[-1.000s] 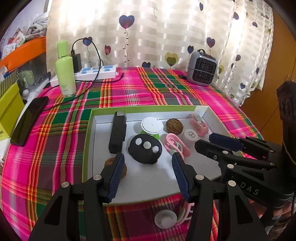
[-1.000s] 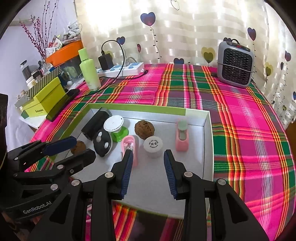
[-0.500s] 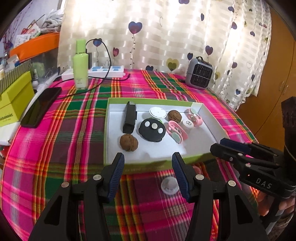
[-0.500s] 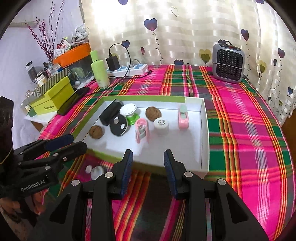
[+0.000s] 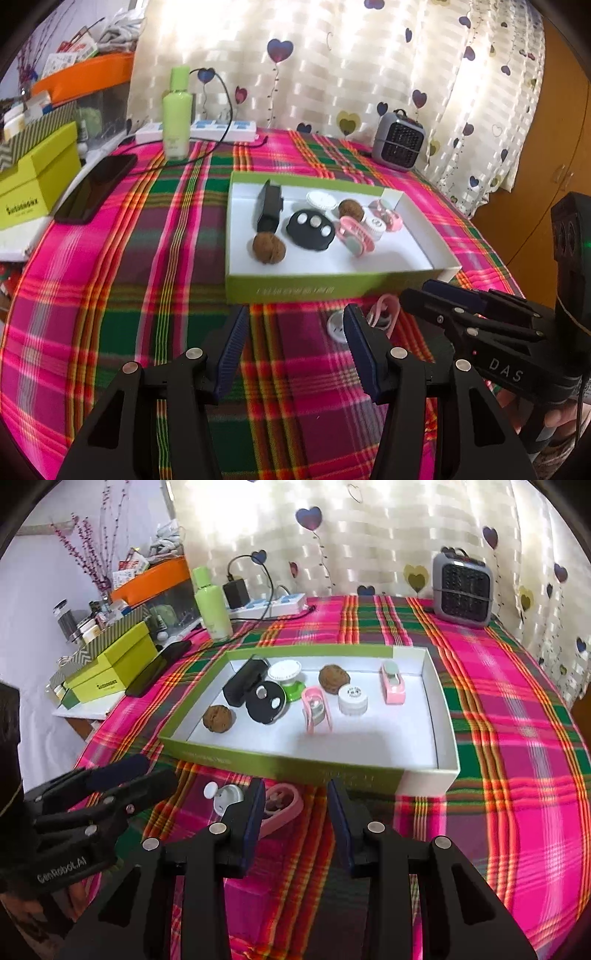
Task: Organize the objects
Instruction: 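Grasp the pink loop clip with the right tool while the left tool moves to the white knob holder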
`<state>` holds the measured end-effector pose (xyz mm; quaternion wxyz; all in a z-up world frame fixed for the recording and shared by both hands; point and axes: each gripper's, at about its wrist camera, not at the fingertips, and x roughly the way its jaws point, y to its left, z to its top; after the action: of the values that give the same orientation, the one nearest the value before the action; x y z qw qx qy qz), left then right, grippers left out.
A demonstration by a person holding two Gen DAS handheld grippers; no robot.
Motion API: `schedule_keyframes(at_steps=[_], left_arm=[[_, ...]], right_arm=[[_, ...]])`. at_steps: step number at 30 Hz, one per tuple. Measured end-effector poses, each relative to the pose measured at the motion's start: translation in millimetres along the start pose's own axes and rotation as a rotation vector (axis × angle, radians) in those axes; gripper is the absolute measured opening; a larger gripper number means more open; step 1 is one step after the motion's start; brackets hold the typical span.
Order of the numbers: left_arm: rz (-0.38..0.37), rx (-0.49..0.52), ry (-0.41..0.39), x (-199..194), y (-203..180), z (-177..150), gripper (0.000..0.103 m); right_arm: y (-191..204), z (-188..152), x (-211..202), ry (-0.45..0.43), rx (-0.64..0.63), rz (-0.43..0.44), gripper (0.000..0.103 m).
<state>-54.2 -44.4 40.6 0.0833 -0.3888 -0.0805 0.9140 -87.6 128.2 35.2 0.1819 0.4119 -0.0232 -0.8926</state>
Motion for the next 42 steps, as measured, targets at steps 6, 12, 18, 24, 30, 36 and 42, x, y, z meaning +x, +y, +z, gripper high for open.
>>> schedule_keyframes(at_steps=[6,12,18,24,30,36,42], left_arm=[[-0.001,-0.019,0.013,1,5,-5,0.053],[-0.01,-0.024,0.025,3,6,-7,0.053],[-0.012,-0.03,0.028,4,7,-8,0.053],[-0.013,-0.035,0.036,7,9,-8,0.053],[-0.019,-0.035,0.039,9,8,-8,0.053],[-0.036,-0.03,0.051,12,4,-10,0.053],[-0.062,-0.009,0.062,16,-5,-9,0.053]], right_arm=[[-1,0,7,0.013,0.072,0.038,0.036],[5,-3,21,0.052,0.08,0.022,0.036],[8,-4,24,0.055,0.082,0.024,0.038],[11,-3,28,0.069,0.081,0.024,0.047],[7,-4,27,0.064,0.071,-0.007,0.047],[7,-8,23,0.066,0.042,-0.013,0.047],[8,-12,18,0.058,-0.008,-0.038,0.047]])
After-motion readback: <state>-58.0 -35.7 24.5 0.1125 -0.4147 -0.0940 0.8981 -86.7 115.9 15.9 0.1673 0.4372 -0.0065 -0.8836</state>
